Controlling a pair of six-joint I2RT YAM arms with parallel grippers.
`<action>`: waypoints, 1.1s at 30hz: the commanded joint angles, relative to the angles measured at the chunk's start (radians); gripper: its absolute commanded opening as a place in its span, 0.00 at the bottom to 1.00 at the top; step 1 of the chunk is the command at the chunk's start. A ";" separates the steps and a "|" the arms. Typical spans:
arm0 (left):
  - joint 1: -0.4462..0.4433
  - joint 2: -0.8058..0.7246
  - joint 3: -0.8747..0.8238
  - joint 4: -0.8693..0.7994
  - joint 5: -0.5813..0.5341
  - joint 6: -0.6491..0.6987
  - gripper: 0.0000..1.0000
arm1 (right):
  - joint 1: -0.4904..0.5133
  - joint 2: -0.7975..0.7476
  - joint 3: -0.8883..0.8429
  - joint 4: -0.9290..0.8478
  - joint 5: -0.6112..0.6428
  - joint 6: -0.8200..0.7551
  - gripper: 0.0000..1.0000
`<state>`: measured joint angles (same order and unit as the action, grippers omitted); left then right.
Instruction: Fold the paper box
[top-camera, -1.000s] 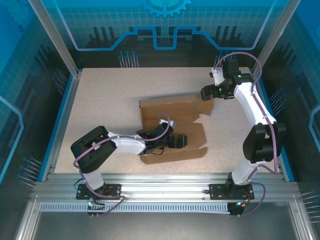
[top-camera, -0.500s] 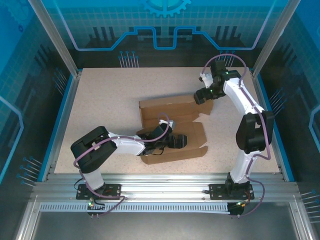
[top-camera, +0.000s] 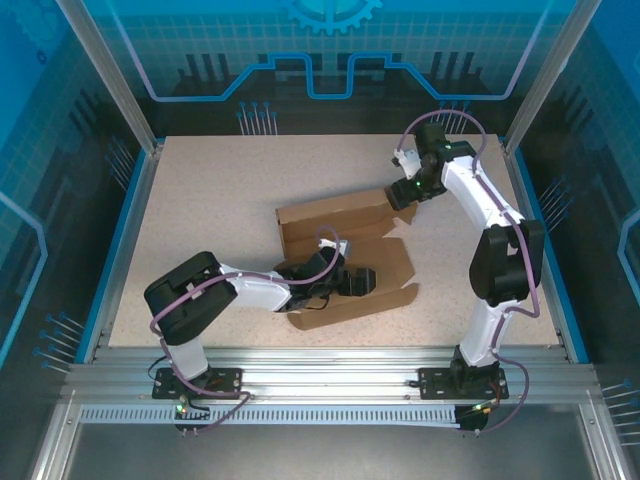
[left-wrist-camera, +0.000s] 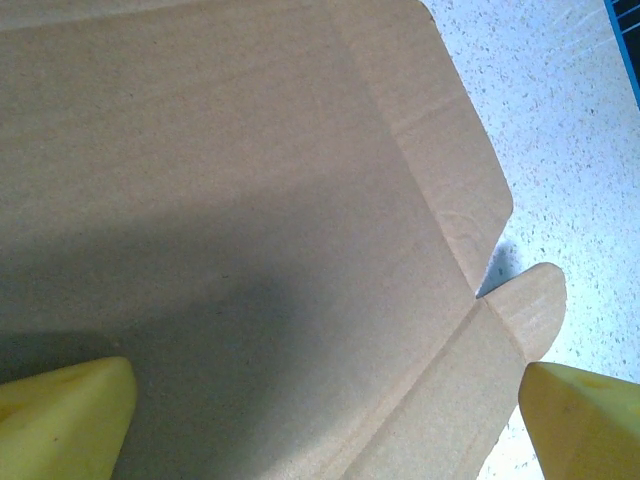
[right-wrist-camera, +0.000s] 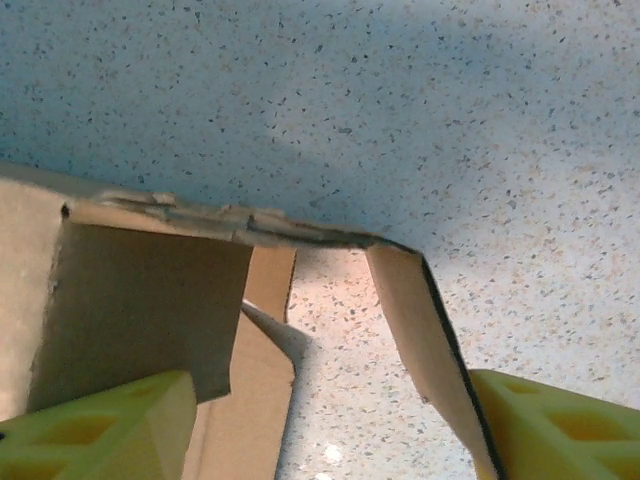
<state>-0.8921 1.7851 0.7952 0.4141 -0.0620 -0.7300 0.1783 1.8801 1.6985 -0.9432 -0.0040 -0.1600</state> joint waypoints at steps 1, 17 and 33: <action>0.004 0.061 -0.019 -0.061 0.038 -0.032 0.99 | 0.017 -0.054 -0.033 -0.002 -0.019 -0.004 0.63; 0.004 0.087 -0.010 -0.063 0.037 -0.053 0.99 | 0.042 -0.135 -0.091 0.013 -0.020 0.001 0.17; 0.004 0.095 -0.008 -0.071 0.043 -0.055 0.99 | 0.042 -0.206 -0.096 0.050 0.003 0.023 0.32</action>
<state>-0.8917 1.8206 0.8173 0.4606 -0.0624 -0.7525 0.2417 1.7271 1.5806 -0.9108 0.0181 -0.1467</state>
